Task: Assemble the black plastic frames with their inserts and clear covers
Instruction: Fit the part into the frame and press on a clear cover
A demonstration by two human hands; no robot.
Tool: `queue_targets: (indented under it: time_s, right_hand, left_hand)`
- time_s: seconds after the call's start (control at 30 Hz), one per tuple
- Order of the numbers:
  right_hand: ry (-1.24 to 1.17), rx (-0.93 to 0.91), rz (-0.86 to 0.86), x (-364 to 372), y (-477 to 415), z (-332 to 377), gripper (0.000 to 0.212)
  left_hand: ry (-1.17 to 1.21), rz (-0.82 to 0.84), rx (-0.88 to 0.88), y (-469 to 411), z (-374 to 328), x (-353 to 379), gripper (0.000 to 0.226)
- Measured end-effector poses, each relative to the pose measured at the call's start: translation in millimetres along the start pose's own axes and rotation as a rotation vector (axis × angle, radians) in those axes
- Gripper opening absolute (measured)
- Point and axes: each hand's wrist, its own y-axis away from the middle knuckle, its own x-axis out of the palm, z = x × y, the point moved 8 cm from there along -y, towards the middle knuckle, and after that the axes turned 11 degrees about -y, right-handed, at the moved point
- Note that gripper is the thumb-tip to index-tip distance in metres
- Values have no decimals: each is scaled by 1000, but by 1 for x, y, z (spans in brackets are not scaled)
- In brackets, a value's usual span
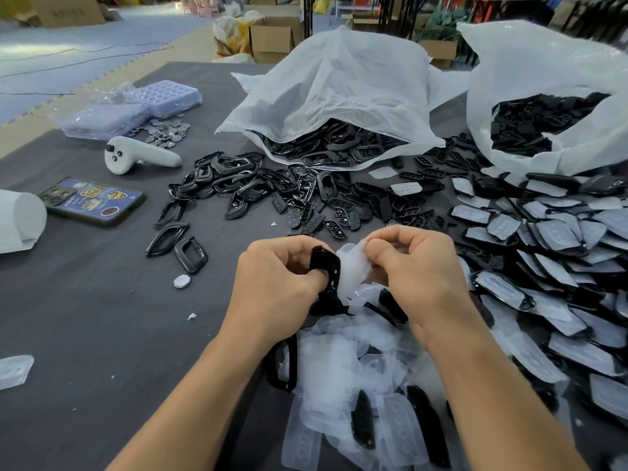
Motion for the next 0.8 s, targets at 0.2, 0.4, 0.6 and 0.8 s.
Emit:
queue_targets:
  time_s: [0.2, 0.4, 0.6, 0.8]
  right_hand:
    - [-39, -58, -196, -22, -3, 3, 24]
    - [-56, -67, -159, -20, -1, 9, 21]
    - [-268, 22, -47, -8, 3, 12, 25]
    - [-327, 41, 82, 4, 5, 13, 23]
  left_hand:
    - [13, -62, 7, -2, 2, -6, 35]
    - [87, -74, -75, -2, 6, -5, 59]
    - [403, -17, -153, 0, 1, 3, 41]
    - [414, 12, -234, -1, 5, 7, 49]
